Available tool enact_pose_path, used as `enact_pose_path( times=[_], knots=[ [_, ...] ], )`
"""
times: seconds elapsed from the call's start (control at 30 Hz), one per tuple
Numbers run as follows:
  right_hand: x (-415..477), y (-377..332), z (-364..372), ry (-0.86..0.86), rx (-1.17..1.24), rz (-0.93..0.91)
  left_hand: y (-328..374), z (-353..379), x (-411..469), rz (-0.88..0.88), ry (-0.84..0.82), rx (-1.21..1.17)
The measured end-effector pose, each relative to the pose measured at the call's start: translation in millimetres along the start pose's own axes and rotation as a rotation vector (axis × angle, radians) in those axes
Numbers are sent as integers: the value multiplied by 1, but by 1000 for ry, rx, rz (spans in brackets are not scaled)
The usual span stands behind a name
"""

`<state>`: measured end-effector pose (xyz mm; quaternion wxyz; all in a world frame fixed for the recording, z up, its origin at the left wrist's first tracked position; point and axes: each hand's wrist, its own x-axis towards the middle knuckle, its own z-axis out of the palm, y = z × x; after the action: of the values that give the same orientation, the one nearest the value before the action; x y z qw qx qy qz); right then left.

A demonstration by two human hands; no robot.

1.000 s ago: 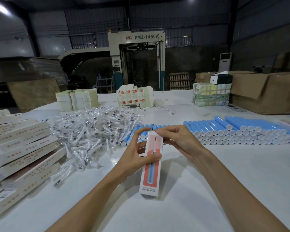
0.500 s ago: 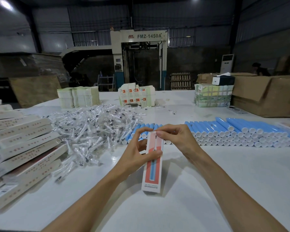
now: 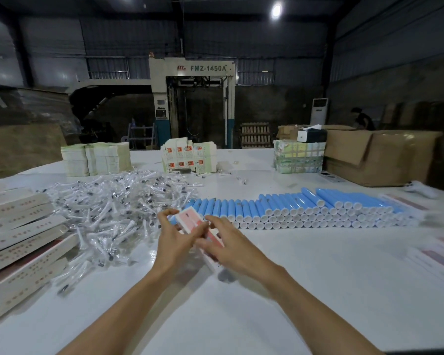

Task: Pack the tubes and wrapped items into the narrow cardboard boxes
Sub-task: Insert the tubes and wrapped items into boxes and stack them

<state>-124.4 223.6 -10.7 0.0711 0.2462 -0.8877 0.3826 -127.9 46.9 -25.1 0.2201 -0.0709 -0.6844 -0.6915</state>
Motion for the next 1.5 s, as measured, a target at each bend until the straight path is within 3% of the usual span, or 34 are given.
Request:
enact_pose_path(
  times=[0.07, 0.17, 0.27, 0.43, 0.53, 0.67, 0.9, 1.07, 1.33, 1.5],
  knots=[
    [-9, 2, 3, -10, -118, -52, 0, 6, -3, 25, 16, -4],
    [-20, 7, 2, 104, -266, -104, 1, 21, -5, 11, -9, -8],
    [-31, 11, -6, 214, -485, -22, 7, 39, -8, -58, -129, -30],
    [-53, 28, -34, 234, -538, 59, 13, 60, -11, -179, -373, -86],
    [-72, 47, -62, 276, -544, 75, 1, 60, -23, -62, -409, 66],
    [-105, 87, -130, 454, -532, 201, -6, 51, -28, 114, -378, 323],
    [-180, 141, -274, 609, -812, 497, -8, 48, -23, 298, -379, 366],
    [-232, 158, -338, 510, -1091, 713, -15, 51, -20, 355, -395, 399],
    [-270, 172, -345, 356, -1072, 835, -21, 49, -14, 382, -392, 460],
    [-278, 178, -338, 378, -1075, 853, -19, 47, -16, 411, -400, 501]
  ],
)
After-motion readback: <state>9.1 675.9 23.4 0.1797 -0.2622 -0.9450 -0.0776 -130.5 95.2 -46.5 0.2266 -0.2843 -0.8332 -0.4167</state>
